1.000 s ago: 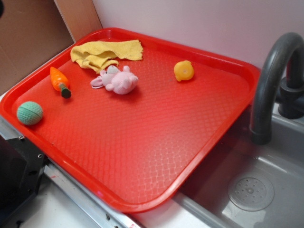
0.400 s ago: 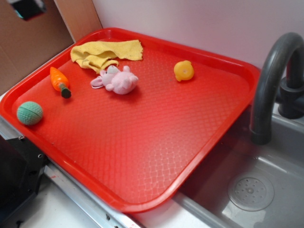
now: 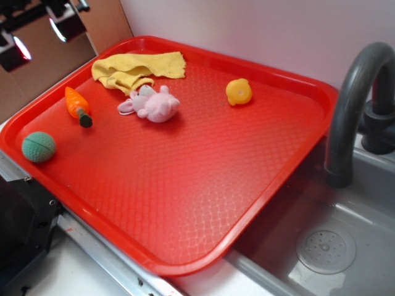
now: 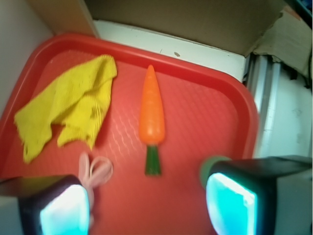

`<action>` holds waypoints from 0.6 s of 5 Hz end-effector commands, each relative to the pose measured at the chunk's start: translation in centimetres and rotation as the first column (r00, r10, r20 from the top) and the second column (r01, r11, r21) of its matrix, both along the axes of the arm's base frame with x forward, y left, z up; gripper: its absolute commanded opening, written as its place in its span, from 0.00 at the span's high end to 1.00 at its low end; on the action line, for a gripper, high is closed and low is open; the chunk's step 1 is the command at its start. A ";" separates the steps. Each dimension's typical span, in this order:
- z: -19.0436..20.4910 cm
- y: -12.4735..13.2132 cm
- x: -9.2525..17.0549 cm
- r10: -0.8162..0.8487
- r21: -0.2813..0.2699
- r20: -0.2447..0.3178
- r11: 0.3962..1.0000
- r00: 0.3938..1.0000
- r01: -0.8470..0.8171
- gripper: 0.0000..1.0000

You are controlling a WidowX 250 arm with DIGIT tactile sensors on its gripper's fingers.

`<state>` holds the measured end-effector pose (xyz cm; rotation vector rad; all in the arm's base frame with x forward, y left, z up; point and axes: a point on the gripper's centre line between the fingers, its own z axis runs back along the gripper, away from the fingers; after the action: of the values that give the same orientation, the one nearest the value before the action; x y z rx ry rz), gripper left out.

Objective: Grab the carrot.

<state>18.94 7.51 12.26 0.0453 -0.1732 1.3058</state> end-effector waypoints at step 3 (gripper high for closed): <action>-8.7 3.4 -0.1 0.119 0.081 -0.013 0.990 0.993 -0.117 0.00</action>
<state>19.41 10.25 2.96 0.1419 -0.1844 1.4035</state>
